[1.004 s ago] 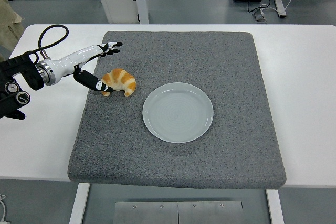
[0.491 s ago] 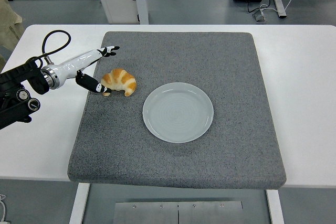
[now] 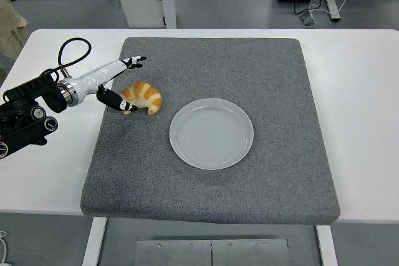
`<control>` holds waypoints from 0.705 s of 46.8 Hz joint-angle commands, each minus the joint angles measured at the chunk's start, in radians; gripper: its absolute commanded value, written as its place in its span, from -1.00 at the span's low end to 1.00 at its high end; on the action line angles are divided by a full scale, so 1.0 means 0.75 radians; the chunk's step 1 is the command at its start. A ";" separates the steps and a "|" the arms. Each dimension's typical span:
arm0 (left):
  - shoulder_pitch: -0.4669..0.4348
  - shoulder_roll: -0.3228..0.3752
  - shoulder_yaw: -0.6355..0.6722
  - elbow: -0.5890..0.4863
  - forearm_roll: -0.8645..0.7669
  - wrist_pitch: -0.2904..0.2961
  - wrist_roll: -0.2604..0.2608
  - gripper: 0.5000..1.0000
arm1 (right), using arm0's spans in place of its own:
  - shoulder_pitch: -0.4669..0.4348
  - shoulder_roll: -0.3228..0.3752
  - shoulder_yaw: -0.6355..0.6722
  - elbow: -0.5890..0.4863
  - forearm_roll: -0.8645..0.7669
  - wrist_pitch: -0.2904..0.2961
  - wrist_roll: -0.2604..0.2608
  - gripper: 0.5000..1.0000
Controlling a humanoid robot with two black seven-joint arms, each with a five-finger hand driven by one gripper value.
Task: Place the bread on the plate
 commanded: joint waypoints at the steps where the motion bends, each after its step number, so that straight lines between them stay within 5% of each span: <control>1: 0.000 -0.014 0.000 0.010 0.000 0.004 -0.001 0.73 | 0.000 0.000 0.000 0.001 0.000 0.000 0.000 1.00; 20: 0.000 -0.094 0.053 0.094 0.000 0.051 -0.014 0.73 | 0.000 0.000 0.000 -0.001 0.000 0.000 0.000 1.00; 33: -0.006 -0.110 0.059 0.110 -0.004 0.071 -0.020 0.43 | 0.000 0.000 0.000 -0.001 0.000 0.000 0.002 1.00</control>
